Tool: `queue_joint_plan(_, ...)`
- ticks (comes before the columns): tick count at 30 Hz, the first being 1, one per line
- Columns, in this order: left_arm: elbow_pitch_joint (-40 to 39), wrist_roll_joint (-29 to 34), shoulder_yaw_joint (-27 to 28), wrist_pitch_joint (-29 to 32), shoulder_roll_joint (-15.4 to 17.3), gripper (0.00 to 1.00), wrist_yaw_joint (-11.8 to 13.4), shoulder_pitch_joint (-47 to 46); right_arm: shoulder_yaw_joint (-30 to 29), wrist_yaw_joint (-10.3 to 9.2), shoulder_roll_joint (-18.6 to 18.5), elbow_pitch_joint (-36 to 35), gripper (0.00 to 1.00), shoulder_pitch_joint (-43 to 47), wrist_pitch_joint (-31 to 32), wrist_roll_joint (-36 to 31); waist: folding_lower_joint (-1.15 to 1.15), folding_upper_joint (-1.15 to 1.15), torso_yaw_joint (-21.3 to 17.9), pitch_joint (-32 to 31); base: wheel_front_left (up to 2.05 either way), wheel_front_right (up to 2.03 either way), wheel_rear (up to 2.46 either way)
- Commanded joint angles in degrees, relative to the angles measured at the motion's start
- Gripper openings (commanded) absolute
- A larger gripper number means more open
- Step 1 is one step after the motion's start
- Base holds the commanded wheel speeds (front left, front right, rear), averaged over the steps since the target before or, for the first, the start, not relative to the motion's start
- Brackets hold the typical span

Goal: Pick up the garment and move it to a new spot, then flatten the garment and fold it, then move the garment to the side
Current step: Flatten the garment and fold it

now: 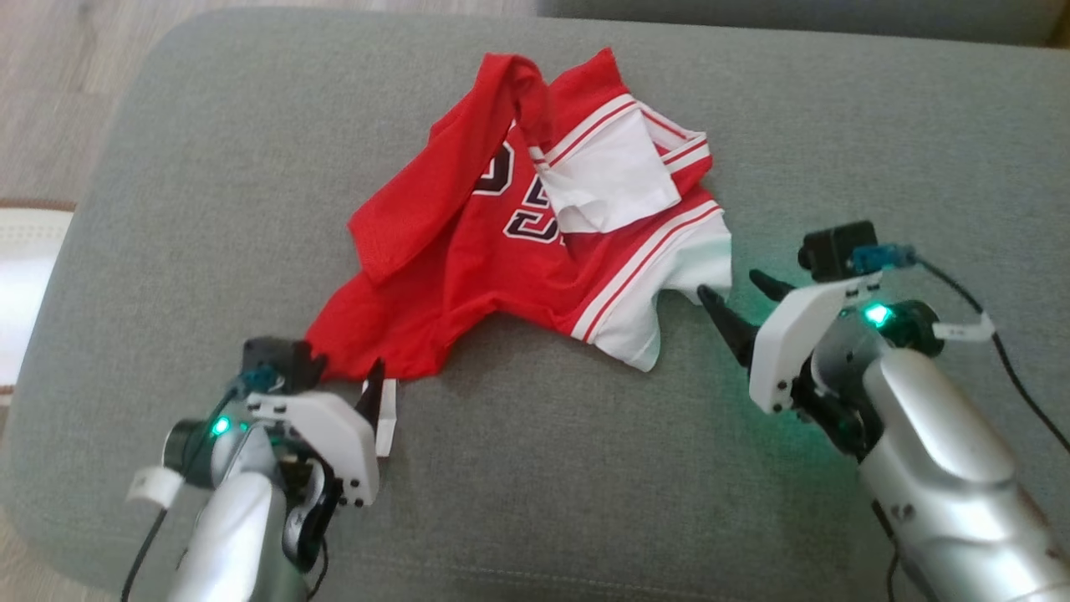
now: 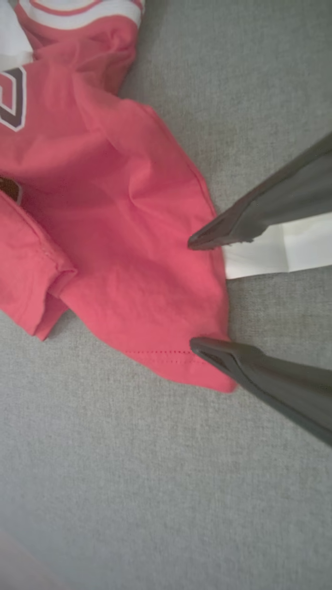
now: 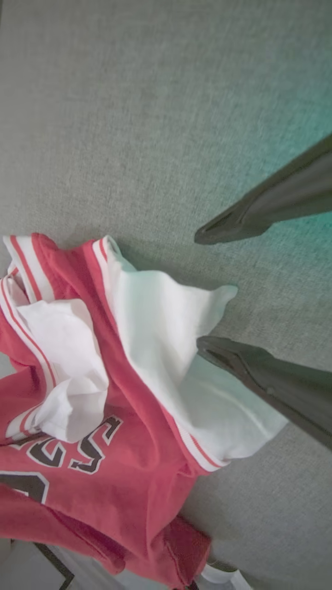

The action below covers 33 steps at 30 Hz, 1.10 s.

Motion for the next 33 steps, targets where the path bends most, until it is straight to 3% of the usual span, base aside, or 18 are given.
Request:
queue_joint_plan(1, -1.9, -0.4, 1.5, 0.5, 0.6, 1.0, 0.1, -3.6, 0.5, -0.04, 0.0, -1.0, 1.0, -3.0, 0.6, 1.3, -0.01, 0.0, 0.5, 0.6, 0.0, 0.0, 0.0)
queue_joint_plan(21, -0.9, 0.0, 2.3, 7.1, 5.2, 1.0, 2.7, -6.2, 5.6, -0.04, 0.3, 4.4, 1.0, -7.5, 1.3, 7.1, -0.01, 0.0, -0.2, 2.1, 0.0, 0.0, 0.0)
queue_joint_plan(26, 1.4, -1.1, 1.5, 9.2, 5.2, 1.0, 1.5, -6.8, 7.4, -0.04, 0.9, 5.7, 1.0, -8.5, 1.6, 8.7, -0.01, 0.0, 0.0, 2.7, 0.0, 0.0, 0.0)
queue_joint_plan(27, 2.0, -1.3, 1.3, 9.4, 5.0, 0.89, 1.3, -7.0, 7.7, -0.04, 1.1, 5.8, 1.0, -8.7, 1.3, 9.3, -0.01, 0.0, 0.0, 2.7, 0.0, 0.0, 0.0)
queue_joint_plan(28, 2.7, -1.5, 1.2, 9.4, 4.9, 0.34, 1.0, -7.3, 7.6, -0.04, 1.2, 5.9, 0.31, -9.1, 0.6, 9.9, -0.01, 0.0, 0.0, 2.8, 0.0, 0.0, 0.0)
queue_joint_plan(29, 3.3, -1.5, 0.9, 9.2, 4.8, 0.0, 0.9, -7.6, 7.3, -0.04, 1.3, 6.3, 0.0, -9.4, -0.2, 10.5, -0.01, 0.0, 0.0, 2.8, 0.0, 0.0, 0.0)
queue_joint_plan(33, 5.0, -2.6, 0.7, 8.3, 4.8, 0.0, 0.0, -8.4, 6.6, -0.04, 1.7, 6.2, 0.0, -10.2, -2.9, 13.9, -0.01, 0.0, -0.5, 2.5, 0.0, 0.0, 0.0)
